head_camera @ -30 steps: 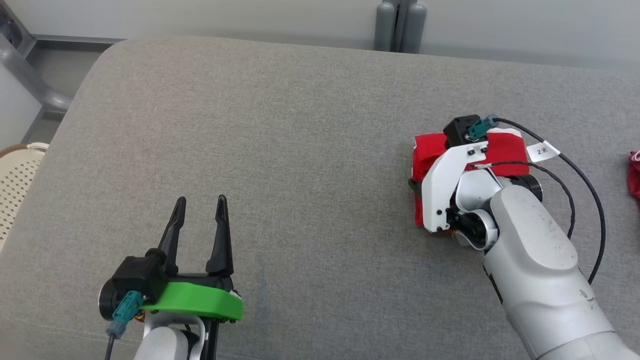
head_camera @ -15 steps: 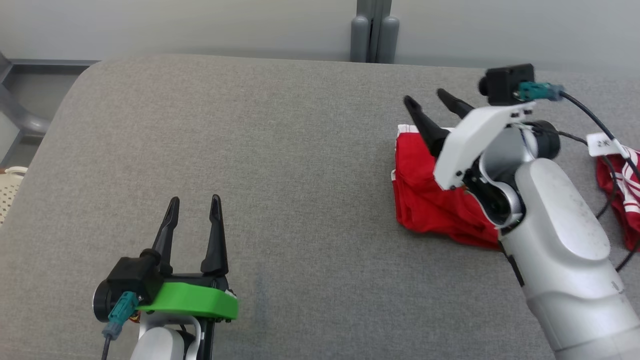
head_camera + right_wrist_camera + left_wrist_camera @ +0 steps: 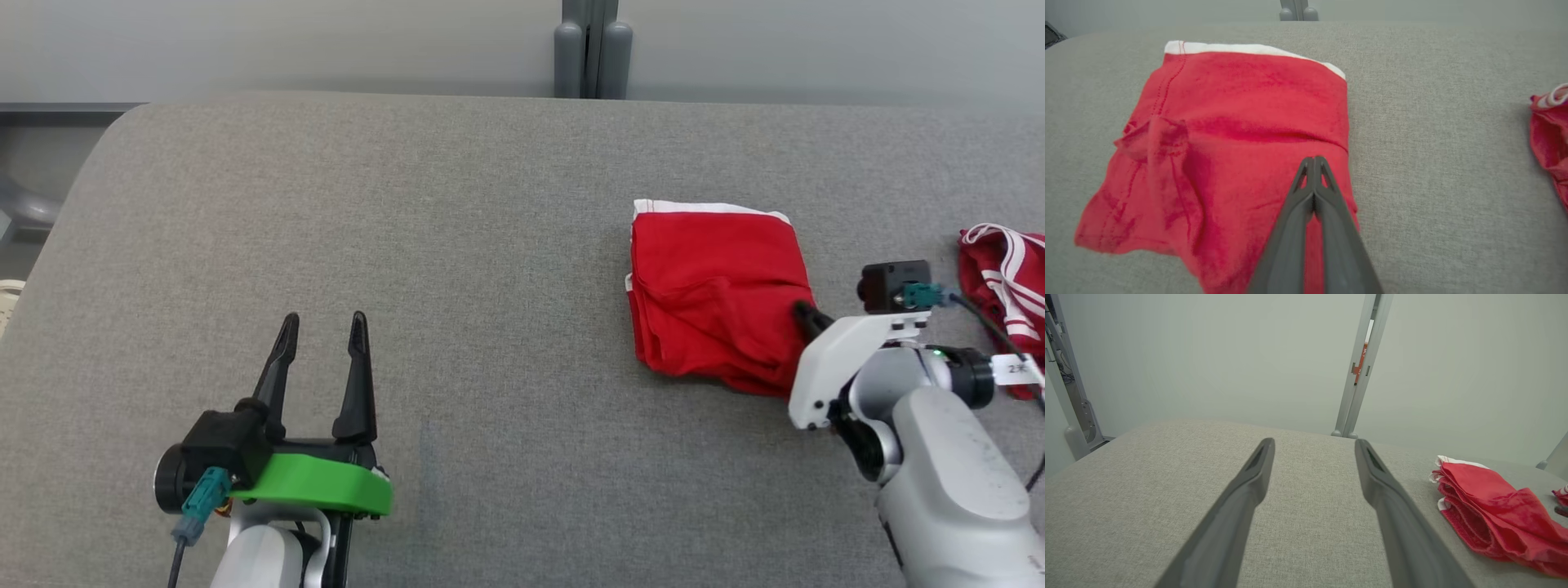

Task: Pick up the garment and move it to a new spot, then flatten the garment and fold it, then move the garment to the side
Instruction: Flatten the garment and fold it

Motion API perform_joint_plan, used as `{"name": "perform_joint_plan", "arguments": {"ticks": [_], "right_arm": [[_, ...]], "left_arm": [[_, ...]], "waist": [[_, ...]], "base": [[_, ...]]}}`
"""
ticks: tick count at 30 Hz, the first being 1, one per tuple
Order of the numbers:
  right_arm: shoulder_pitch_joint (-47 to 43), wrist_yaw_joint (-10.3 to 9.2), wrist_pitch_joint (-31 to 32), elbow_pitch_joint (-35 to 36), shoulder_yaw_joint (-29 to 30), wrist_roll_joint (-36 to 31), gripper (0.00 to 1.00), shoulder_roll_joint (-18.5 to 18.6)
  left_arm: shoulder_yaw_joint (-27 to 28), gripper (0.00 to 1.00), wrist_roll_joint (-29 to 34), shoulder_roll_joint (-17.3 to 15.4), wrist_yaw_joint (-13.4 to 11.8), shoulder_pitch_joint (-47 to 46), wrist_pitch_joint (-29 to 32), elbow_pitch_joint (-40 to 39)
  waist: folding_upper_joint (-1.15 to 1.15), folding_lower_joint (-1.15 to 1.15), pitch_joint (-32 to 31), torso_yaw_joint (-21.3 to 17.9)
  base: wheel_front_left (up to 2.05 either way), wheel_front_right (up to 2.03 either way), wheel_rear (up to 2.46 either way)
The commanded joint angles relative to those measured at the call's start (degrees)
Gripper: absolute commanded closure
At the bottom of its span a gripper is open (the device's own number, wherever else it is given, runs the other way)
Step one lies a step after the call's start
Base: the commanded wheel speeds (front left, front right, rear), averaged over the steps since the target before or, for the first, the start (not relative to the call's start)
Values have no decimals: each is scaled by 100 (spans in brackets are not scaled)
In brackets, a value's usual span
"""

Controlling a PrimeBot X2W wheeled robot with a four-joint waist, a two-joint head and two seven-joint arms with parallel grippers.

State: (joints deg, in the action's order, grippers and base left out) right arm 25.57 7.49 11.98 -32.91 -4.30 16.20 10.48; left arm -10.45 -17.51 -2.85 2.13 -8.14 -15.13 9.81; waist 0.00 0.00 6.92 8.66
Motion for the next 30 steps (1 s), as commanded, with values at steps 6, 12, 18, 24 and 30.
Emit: {"name": "perform_joint_plan", "arguments": {"ticks": [6, 12, 18, 24, 30], "right_arm": [[125, -2, 287, -97, -861, 367, 100, -399], [-230, -2, 492, 420, -2031, 959, 100, -593], [-616, -2, -304, 1463, -2256, 1541, 0, -676], [-984, -2, -1252, 2237, -1708, 1237, 0, -590], [-1299, -1, -1589, 2367, -937, 966, 0, -477]], "left_arm": [[47, 0, 120, -9, 56, -219, 2, 99], [83, 0, 166, -10, 77, -110, 2, 174], [215, 0, 97, -13, -9, 67, 1, 203], [429, 0, 103, -12, -96, 283, 2, 264], [656, 0, 73, -12, -168, 416, 1, 382]], "waist": [[0, 0, 27, 31], [0, 0, -129, -79], [0, 0, -368, -317], [0, 0, -634, -660], [0, 0, -796, -920]], "base": [[0, 0, 0], [0, 0, 0], [0, 0, 0], [0, 0, 0], [0, 0, 0]]}}
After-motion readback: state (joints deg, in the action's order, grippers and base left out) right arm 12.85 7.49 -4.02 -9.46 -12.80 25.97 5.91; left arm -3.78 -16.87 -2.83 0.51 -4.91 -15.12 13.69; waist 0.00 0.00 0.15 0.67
